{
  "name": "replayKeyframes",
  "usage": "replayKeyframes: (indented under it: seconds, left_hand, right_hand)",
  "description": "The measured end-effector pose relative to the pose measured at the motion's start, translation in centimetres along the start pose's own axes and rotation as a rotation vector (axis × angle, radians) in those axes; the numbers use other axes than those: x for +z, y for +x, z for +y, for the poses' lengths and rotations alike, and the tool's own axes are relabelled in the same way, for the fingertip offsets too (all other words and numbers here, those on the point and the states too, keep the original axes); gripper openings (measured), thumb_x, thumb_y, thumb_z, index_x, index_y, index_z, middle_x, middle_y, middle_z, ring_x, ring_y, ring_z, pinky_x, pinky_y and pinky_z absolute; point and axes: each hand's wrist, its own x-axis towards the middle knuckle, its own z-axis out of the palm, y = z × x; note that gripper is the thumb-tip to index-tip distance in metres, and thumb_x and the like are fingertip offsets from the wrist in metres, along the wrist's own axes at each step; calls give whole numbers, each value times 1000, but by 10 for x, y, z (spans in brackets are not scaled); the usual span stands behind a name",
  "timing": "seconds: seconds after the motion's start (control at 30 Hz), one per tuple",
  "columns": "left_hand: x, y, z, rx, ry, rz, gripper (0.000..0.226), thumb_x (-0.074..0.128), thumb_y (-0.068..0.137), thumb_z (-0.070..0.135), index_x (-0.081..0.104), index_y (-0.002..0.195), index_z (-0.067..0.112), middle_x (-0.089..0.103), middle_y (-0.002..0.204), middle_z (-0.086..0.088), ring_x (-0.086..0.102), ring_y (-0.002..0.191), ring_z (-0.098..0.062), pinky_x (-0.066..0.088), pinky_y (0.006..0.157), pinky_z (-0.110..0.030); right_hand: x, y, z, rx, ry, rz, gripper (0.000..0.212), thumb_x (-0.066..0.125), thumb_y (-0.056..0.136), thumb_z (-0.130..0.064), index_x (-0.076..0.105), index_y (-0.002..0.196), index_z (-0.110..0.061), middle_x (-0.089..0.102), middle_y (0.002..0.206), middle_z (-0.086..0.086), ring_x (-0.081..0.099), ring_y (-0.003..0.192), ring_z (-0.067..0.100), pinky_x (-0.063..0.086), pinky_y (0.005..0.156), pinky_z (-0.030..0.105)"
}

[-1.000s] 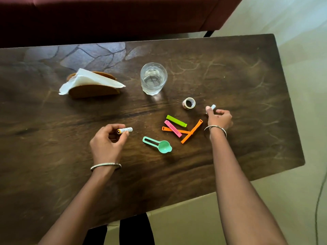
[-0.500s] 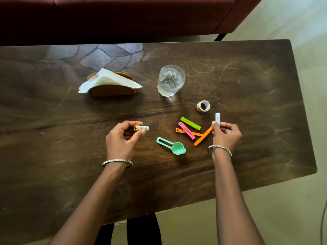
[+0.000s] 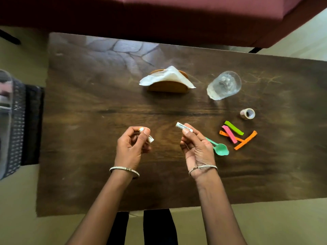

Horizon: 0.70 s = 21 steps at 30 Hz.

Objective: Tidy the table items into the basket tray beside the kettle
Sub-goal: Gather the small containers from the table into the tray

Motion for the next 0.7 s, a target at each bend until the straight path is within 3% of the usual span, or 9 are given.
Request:
replayKeyframes:
  seconds: [0.1,0.23,0.47,0.7]
  left_hand:
    - [-46,-5,11,3,1,75,15,69,83,34,67,87,20,60,64,0,52,50,-17,56,53,-35]
    - [-113,-9,27,23,33,141,18,69,82,37,66,86,19,63,65,2,54,52,-16,54,55,-35]
    - [-233,-8,51,59,79,323,17,70,81,36,64,85,21,67,66,2,62,60,-14,55,58,-33]
    - [-323,13,68,215,405,683,14,74,84,32,73,95,23,68,86,-7,68,72,-22,60,63,-46]
  right_hand:
    - [36,-12,29,47,-84,-63,21,71,82,3,78,94,-13,76,85,0,60,67,5,50,60,14]
    - [84,-27,74,77,-149,-134,23,72,81,5,77,99,-8,77,100,5,69,78,6,54,65,15]
    - [179,-56,159,164,-181,-237,19,66,86,6,69,104,1,74,107,22,71,93,25,59,80,28]
    - [269,-73,223,74,-366,-394,23,66,89,5,65,111,-1,74,91,15,71,80,20,59,78,30]
